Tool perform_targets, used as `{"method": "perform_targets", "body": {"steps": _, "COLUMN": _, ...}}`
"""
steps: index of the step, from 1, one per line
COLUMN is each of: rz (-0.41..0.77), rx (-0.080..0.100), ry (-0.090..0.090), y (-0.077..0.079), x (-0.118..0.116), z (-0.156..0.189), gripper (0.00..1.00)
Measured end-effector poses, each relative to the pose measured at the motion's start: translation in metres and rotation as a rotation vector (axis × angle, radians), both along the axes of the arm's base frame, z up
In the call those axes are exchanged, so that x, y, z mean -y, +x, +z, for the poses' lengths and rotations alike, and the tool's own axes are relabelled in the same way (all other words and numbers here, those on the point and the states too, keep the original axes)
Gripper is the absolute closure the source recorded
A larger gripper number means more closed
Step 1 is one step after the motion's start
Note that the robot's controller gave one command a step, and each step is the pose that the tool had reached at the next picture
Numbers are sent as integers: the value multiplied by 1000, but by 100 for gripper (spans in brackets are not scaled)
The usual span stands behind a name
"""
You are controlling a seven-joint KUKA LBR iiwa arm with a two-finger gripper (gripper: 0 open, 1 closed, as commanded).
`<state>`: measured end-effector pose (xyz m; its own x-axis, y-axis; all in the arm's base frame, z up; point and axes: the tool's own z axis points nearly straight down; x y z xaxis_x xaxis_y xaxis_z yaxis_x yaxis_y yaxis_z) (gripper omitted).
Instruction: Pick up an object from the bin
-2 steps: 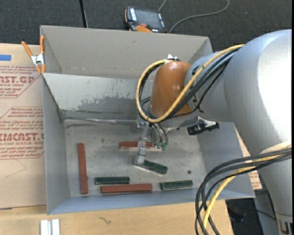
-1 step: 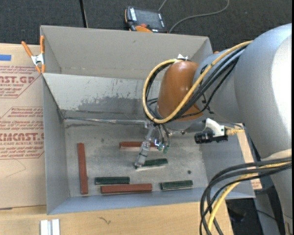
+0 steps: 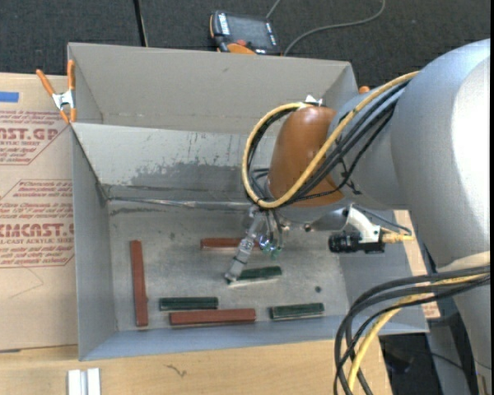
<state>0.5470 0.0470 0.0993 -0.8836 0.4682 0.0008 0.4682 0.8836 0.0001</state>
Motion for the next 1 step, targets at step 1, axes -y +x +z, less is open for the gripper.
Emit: {"method": "perform_targets", "body": {"steps": 1, "rz": -228, "rx": -2, "ry": 0, "y": -17, "x": -4, "z": -31, "gripper": 0}}
